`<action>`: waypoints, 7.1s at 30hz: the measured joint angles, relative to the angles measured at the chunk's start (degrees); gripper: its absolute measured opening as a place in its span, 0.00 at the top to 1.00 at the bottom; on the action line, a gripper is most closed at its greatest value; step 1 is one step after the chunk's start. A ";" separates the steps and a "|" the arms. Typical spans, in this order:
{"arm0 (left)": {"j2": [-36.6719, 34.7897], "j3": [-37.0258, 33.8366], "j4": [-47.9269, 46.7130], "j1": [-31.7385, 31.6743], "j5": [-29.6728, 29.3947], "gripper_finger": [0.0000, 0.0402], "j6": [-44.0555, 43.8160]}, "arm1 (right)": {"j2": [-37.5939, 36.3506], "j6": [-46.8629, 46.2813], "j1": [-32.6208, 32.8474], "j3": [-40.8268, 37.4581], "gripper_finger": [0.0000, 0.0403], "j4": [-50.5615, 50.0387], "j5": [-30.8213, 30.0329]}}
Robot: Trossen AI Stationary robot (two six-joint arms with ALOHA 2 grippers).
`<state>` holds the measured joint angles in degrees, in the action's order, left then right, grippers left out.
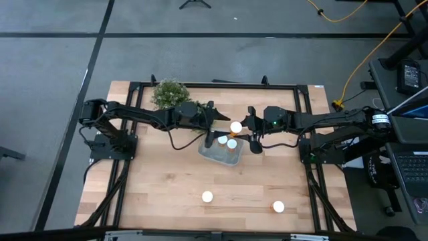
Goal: Pick and place pill bottles into a basket
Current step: Put the orange pill bottle into the grey bin
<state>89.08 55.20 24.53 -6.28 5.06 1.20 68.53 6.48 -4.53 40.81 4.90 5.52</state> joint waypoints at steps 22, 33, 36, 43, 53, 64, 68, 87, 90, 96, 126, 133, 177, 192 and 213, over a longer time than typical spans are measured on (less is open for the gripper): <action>3.82 2.69 0.80 -0.47 1.03 0.32 0.06 | 0.00 -0.17 -0.01 -0.01 0.53 -0.16 -0.07; 4.50 5.64 -1.73 -0.59 3.50 0.32 0.60 | -0.07 -0.09 -0.01 -0.01 0.53 -0.12 0.09; 5.08 5.62 -1.97 -0.59 3.52 0.32 0.64 | -0.07 -0.02 -0.01 -0.01 0.53 0.06 0.09; 5.38 5.62 -1.30 -0.59 3.52 0.32 1.68 | -0.07 0.02 -0.01 -0.01 0.53 0.98 0.07; 5.38 5.62 -0.20 -0.57 3.63 0.37 2.57 | -0.04 0.06 -0.01 -0.01 0.53 1.31 0.07; 5.38 5.62 -0.17 -0.57 3.78 0.46 2.59 | -0.04 0.07 -0.01 -0.01 0.53 1.28 -0.09; 5.38 5.59 -0.18 -0.57 3.80 0.48 2.61 | -0.04 0.07 -0.01 -0.01 0.53 1.26 -0.09; 3.71 5.55 -2.88 -0.57 3.52 0.50 4.29 | -0.02 0.80 -0.18 0.03 0.53 1.65 -0.02; 1.88 5.49 -5.53 -0.57 3.48 0.50 4.85 | -0.02 1.35 -0.20 0.05 0.53 2.60 0.15; -0.58 5.51 -9.18 -0.57 3.45 0.50 4.95 | -0.47 1.87 -0.20 0.06 0.53 4.36 0.24; -0.76 5.51 -9.65 -0.57 3.68 0.50 5.59 | -0.48 1.98 -0.18 0.06 0.53 3.48 1.70; -0.76 5.51 -9.65 -0.57 3.71 0.50 6.79 | -0.48 2.92 -0.18 0.06 0.53 3.72 1.84; -9.04 5.62 -30.07 -0.48 3.06 0.50 10.19 | -8.52 2.49 0.58 -0.08 0.34 -7.46 -6.93; -12.49 4.41 -42.51 0.69 4.04 0.50 9.17 | -8.51 -0.03 3.03 -11.41 0.97 5.54 -8.08; -6.99 1.55 -36.47 6.08 3.52 0.50 8.58 | -8.52 -2.50 3.37 -14.00 0.98 10.80 -7.95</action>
<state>82.08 56.75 -11.94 -0.21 8.58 9.78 60.01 3.98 -1.16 26.81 15.70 -2.43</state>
